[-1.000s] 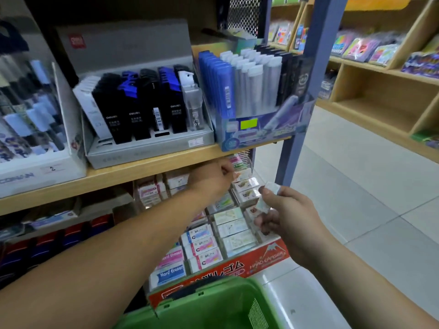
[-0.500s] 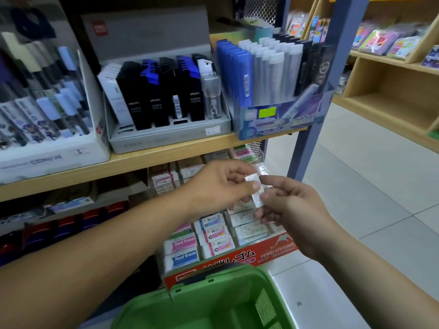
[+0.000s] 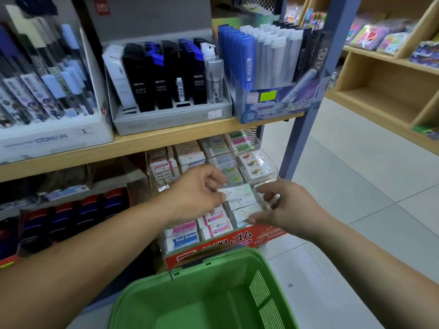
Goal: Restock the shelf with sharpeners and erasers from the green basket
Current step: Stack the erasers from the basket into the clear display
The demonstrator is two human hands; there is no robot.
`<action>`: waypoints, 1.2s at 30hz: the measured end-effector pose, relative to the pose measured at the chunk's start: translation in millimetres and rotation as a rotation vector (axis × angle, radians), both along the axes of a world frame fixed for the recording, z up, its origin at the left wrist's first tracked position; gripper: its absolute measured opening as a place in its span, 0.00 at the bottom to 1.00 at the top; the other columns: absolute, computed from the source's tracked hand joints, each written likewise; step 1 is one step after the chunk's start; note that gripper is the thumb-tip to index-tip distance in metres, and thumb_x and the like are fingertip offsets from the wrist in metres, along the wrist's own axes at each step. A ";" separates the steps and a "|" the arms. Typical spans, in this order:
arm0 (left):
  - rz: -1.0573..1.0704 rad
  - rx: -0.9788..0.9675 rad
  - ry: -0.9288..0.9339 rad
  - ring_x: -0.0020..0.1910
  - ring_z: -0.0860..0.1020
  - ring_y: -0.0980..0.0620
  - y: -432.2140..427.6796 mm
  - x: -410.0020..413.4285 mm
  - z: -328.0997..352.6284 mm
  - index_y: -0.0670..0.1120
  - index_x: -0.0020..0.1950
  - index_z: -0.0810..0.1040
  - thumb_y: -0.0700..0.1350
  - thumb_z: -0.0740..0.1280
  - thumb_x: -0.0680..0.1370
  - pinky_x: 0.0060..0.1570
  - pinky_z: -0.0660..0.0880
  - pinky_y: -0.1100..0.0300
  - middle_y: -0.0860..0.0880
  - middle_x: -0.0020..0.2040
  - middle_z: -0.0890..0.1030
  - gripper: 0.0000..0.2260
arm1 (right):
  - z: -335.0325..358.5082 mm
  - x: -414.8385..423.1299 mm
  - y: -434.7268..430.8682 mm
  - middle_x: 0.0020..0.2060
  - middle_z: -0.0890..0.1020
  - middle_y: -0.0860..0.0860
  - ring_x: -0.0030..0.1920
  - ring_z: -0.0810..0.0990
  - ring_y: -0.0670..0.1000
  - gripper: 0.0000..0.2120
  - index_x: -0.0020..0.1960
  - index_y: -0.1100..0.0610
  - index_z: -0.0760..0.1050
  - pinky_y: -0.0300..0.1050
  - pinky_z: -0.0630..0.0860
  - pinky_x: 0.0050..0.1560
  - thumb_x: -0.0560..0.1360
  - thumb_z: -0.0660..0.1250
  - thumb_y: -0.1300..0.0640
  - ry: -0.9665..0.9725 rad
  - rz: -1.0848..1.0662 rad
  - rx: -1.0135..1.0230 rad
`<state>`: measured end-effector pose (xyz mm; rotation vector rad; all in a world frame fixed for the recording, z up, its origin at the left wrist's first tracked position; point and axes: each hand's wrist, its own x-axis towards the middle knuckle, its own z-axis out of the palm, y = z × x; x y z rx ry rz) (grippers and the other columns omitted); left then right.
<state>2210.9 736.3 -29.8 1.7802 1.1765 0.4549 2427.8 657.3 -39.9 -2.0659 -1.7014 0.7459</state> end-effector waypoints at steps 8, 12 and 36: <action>0.073 0.181 -0.019 0.37 0.82 0.55 1.1 18.7 -13.5 0.47 0.54 0.84 0.39 0.73 0.79 0.40 0.81 0.65 0.49 0.44 0.82 0.06 | -4.5 0.0 5.5 0.60 0.76 0.45 0.54 0.79 0.48 0.31 0.65 0.44 0.81 0.52 0.82 0.53 0.65 0.82 0.39 -0.087 0.060 0.022; 0.020 0.357 0.065 0.42 0.77 0.63 4.0 18.2 -26.1 0.48 0.58 0.84 0.46 0.75 0.78 0.41 0.70 0.75 0.53 0.51 0.77 0.10 | -8.3 1.2 5.2 0.62 0.75 0.42 0.57 0.79 0.46 0.32 0.66 0.42 0.80 0.52 0.82 0.55 0.65 0.81 0.35 -0.074 0.083 0.026; -0.136 0.563 0.335 0.48 0.78 0.53 -23.5 -2.8 -29.0 0.54 0.48 0.83 0.56 0.74 0.77 0.48 0.79 0.51 0.55 0.46 0.78 0.07 | -3.4 0.1 -10.9 0.55 0.68 0.43 0.53 0.73 0.46 0.25 0.71 0.46 0.78 0.41 0.71 0.51 0.75 0.76 0.46 -0.096 0.134 0.060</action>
